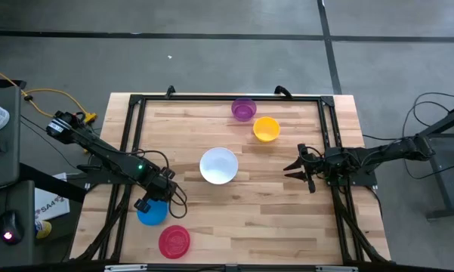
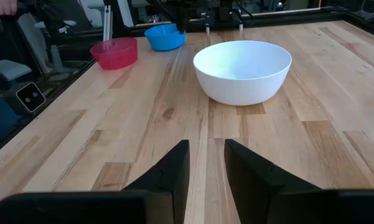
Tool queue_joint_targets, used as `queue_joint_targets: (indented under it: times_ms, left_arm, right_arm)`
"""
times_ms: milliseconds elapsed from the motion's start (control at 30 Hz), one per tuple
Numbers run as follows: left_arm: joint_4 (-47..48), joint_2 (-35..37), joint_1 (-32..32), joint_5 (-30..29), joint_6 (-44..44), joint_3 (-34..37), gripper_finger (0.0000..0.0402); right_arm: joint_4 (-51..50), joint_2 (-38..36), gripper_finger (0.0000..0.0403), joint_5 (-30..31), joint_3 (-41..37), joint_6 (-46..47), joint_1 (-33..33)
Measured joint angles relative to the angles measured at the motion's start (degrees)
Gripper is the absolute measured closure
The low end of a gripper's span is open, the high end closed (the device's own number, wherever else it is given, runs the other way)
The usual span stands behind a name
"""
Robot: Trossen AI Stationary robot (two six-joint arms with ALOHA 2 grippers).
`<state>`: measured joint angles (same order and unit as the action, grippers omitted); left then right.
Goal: Nest bowls inside each other
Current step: Stack the blue bowl on the white bowl
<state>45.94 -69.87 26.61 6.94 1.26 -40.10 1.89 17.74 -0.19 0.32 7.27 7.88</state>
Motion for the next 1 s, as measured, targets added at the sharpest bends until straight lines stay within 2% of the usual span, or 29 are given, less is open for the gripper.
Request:
queue_joint_targets:
  times_ms: [233,567,1000]
  left_arm:
    - [0.97,0.0,-0.55,0.02,0.03,-1.28,0.0401]
    - [8.69,0.0,-5.97,-0.51,3.46,-6.44,0.0402]
    - [12.28,-0.82,-13.67,-0.63,9.53,-13.77,0.0402]
  right_arm:
    - [0.0,0.0,0.0308,0.0,0.0,0.0,0.0]
    - [0.0,0.01,0.0308,0.0,0.01,0.02,0.0]
    - [0.0,0.02,0.0308,0.0,0.0,0.0,0.0]
